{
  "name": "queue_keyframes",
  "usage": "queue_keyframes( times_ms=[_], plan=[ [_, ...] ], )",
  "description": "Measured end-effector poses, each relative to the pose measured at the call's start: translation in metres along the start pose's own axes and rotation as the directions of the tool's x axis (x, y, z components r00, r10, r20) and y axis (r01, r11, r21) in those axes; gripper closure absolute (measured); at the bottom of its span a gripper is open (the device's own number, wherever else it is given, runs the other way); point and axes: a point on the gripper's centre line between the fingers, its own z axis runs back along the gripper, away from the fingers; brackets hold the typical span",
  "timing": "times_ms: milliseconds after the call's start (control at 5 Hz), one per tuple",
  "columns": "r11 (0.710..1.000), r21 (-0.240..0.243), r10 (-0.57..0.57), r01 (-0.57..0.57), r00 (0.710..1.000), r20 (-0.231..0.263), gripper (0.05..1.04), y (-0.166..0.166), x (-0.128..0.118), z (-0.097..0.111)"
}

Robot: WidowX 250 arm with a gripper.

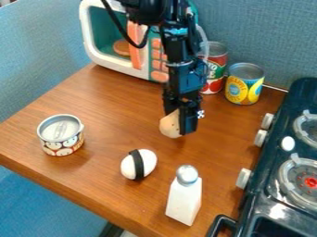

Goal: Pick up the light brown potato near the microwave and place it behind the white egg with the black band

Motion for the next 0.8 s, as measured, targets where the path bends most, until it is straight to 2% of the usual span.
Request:
queue_keyframes(
  times_ms=[200, 400, 800],
  plan=[
    [1.000, -0.005, 0.005, -0.005, 1.000, -0.009, 0.407, 0.0007, -0.0012, -0.0031],
    [1.000, -0.017, 0.012, -0.012, 1.000, -0.010, 0.105, -0.0011, -0.0013, -0.0027],
    [1.000, -0.020, 0.016, -0.016, 1.000, -0.018, 0.080, -0.0016, -0.0025, -0.0027]
  ],
)
